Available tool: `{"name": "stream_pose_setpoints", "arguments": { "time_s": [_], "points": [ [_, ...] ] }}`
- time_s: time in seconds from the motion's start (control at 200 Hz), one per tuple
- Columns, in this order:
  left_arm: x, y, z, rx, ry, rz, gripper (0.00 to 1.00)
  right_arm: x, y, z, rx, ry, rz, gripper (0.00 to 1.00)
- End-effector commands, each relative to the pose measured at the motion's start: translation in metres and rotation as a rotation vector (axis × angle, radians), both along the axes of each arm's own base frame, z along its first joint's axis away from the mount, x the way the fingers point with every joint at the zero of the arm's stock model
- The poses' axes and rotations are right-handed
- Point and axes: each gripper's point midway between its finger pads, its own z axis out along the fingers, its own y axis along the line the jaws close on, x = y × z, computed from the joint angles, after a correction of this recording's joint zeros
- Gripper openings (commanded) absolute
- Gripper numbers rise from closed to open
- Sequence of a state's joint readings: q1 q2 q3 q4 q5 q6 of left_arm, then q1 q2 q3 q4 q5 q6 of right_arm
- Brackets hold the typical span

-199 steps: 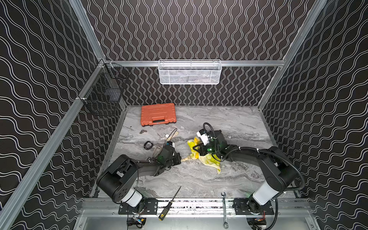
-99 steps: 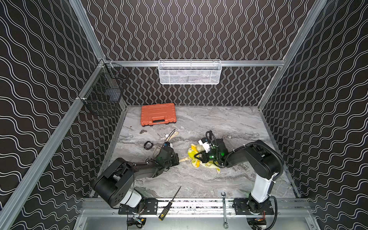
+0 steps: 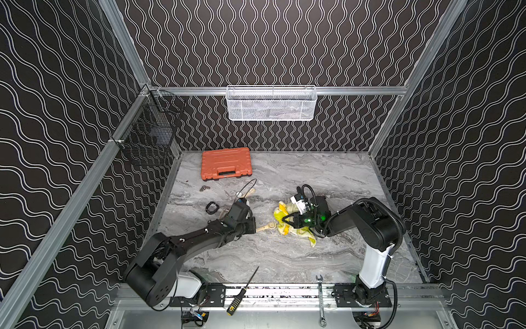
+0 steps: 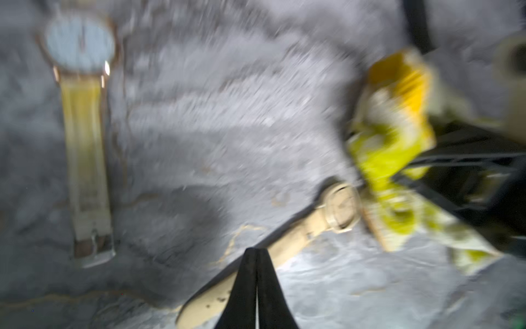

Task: Wipe the watch dial
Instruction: Wipe the dirt from the watch dial.

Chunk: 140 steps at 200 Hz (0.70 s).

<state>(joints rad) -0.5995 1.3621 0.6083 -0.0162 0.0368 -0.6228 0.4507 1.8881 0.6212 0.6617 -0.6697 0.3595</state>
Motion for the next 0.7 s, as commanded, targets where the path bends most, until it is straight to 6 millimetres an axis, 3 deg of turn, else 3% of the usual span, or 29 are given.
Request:
{"name": "stream_pose_setpoints", "arguments": {
  "time_s": [0.0,0.125,0.22,0.345,0.52,0.645,0.695],
  "points": [
    [-0.013,0.003,-0.003,0.029,0.068,-0.032,0.08,-0.010,-0.027,-0.018,-0.150,0.131,-0.104,0.00],
    [-0.020,-0.026,-0.009,-0.101,0.099,-0.088,0.08,0.001,-0.017,0.023,-0.107,0.038,-0.099,0.00],
    [-0.023,-0.019,-0.027,-0.042,0.121,-0.077,0.08,0.006,-0.001,0.044,-0.112,-0.036,-0.056,0.00],
    [-0.030,-0.011,-0.041,-0.004,0.136,-0.080,0.08,0.000,0.029,0.052,-0.149,-0.114,0.016,0.00],
    [-0.043,0.007,-0.064,0.039,0.187,-0.024,0.07,-0.009,0.058,0.030,-0.200,-0.114,0.098,0.00],
    [-0.049,0.014,-0.077,0.050,0.222,0.009,0.06,-0.010,0.057,-0.002,-0.234,-0.048,0.096,0.00],
    [-0.052,0.016,-0.081,0.050,0.235,0.023,0.06,-0.013,0.048,-0.026,-0.284,-0.011,0.076,0.00]
  ]
}}
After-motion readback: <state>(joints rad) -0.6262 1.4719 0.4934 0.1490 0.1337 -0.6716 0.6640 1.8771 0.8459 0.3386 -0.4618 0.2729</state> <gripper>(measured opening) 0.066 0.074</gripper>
